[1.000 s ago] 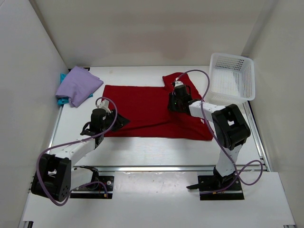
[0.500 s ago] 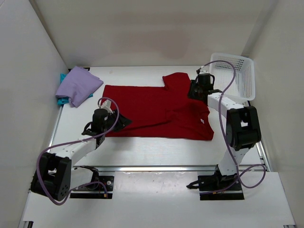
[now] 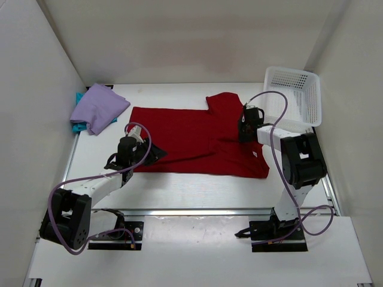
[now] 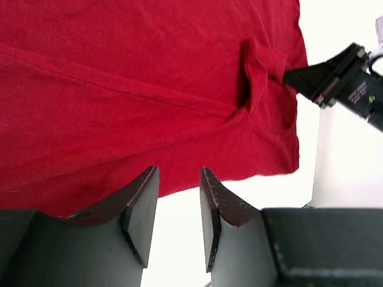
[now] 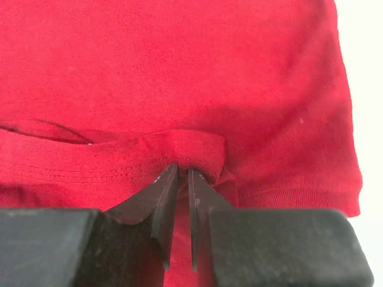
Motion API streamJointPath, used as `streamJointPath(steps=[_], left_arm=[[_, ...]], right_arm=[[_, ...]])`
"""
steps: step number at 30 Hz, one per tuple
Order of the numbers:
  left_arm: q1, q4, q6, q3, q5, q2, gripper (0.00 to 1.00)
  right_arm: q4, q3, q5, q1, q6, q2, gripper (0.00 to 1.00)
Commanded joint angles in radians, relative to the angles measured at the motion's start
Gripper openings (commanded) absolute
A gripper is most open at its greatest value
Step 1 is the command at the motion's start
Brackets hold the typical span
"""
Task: Fold and stack the t-shirts
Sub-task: Fold the flattened tshirt in 1/3 of the way
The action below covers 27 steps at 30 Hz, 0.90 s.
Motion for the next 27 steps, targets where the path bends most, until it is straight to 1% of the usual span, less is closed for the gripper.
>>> streamJointPath(steps=[1, 4, 6, 8, 10, 12, 14, 17, 26, 27], left_arm=[[-0.012, 0.028, -0.005, -0.002, 0.014, -0.004, 0.44], [0.0, 0.034, -0.008, 0.0, 0.014, -0.011, 0.45], [-0.005, 0.019, -0.002, -0.005, 0.011, -0.015, 0.45], [-0.002, 0.023, -0.001, -0.009, 0.008, -0.018, 0.44], [-0.002, 0.031, -0.002, -0.011, 0.01, -0.018, 0.44], [-0.006, 0.031, -0.009, -0.011, 0.014, -0.01, 0.45], [-0.002, 0.036, -0.003, -0.006, 0.024, -0.007, 0.43], [-0.003, 0.03, -0.006, -0.006, 0.021, -0.01, 0.44], [-0.009, 0.03, -0.008, -0.012, 0.019, -0.004, 0.44], [-0.009, 0.037, -0.005, -0.011, 0.014, -0.002, 0.44]], right_arm=[[0.045, -0.06, 0.014, 0.015, 0.019, -0.072, 0.12], [0.028, -0.054, -0.016, 0.0, 0.032, -0.046, 0.11], [-0.001, -0.034, -0.029, -0.001, 0.028, -0.035, 0.13], [-0.006, -0.032, -0.022, 0.007, 0.022, -0.061, 0.22], [0.005, -0.015, -0.02, -0.005, 0.028, -0.093, 0.27], [0.034, -0.018, -0.04, -0.019, 0.045, -0.132, 0.3], [0.039, -0.014, -0.042, -0.037, 0.055, -0.132, 0.3], [0.039, 0.003, -0.043, -0.062, 0.054, -0.1, 0.3], [0.061, 0.015, -0.037, -0.068, 0.048, -0.034, 0.31], [0.065, 0.012, -0.064, -0.067, 0.058, -0.023, 0.31]])
